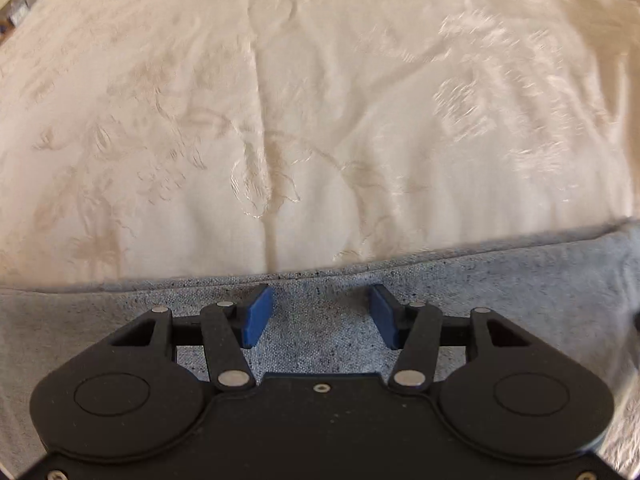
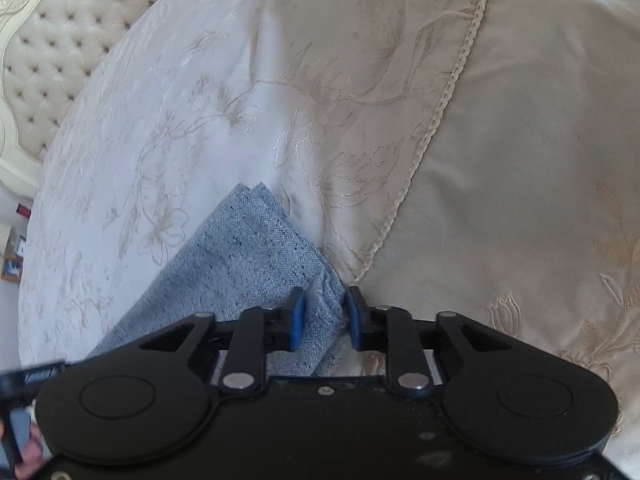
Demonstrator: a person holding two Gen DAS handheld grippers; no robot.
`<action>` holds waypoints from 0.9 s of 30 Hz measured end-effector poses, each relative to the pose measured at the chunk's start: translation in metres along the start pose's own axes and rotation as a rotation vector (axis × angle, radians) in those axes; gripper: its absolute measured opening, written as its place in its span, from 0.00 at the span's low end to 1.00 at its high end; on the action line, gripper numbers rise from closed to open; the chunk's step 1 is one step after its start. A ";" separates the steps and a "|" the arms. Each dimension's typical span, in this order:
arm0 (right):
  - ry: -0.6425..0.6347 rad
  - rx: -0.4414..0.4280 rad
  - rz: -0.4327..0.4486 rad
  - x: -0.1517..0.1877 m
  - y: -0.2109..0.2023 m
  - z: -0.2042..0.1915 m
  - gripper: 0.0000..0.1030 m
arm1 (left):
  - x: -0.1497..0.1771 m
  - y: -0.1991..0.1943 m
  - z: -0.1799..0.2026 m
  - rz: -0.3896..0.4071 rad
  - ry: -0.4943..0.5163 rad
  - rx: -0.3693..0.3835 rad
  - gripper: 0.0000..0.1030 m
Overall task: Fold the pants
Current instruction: 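Close the right gripper on the pant cuff and lift it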
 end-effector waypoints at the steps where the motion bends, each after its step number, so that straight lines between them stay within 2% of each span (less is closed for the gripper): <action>1: -0.009 -0.001 -0.002 -0.001 0.000 -0.001 0.18 | -0.001 0.005 0.000 -0.008 -0.001 0.003 0.58; 5: -0.059 0.017 -0.004 -0.002 -0.001 -0.009 0.15 | -0.001 -0.014 0.000 0.032 0.014 0.016 0.57; 8: -0.065 0.020 -0.001 -0.002 -0.003 -0.010 0.15 | 0.011 -0.040 -0.008 0.073 -0.027 0.039 0.55; 11: -0.062 0.015 0.005 -0.003 -0.006 -0.011 0.14 | 0.030 -0.051 -0.017 0.073 -0.069 0.028 0.55; 14: -0.069 0.004 0.021 -0.004 -0.015 -0.015 0.13 | 0.045 -0.048 -0.024 0.055 -0.082 -0.011 0.55; 17: -0.082 -0.011 0.037 -0.006 -0.027 -0.021 0.13 | 0.051 -0.034 -0.026 0.002 -0.086 -0.022 0.55; 20: -0.098 -0.023 0.054 -0.007 -0.038 -0.029 0.13 | 0.047 -0.010 -0.020 -0.032 -0.032 -0.060 0.59; 22: -0.108 -0.029 0.064 -0.008 -0.044 -0.035 0.13 | 0.042 -0.007 -0.016 -0.013 0.002 -0.077 0.59; 24: -0.120 -0.029 0.074 -0.008 -0.050 -0.040 0.13 | 0.039 -0.011 -0.016 -0.017 0.007 -0.069 0.59; 27: -0.134 -0.029 0.092 -0.008 -0.060 -0.048 0.13 | 0.041 -0.026 -0.028 -0.004 -0.050 -0.008 0.57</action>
Point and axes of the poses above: each gripper's, at about its wrist camera, not at the fingertips, and y roughly the way its jaws point, z to its right, x to its underside, the point moved 5 cm from there along y, roughly the way its jaws point, and after that the axes turned 2 degrees about -z, right-handed, at the moved point
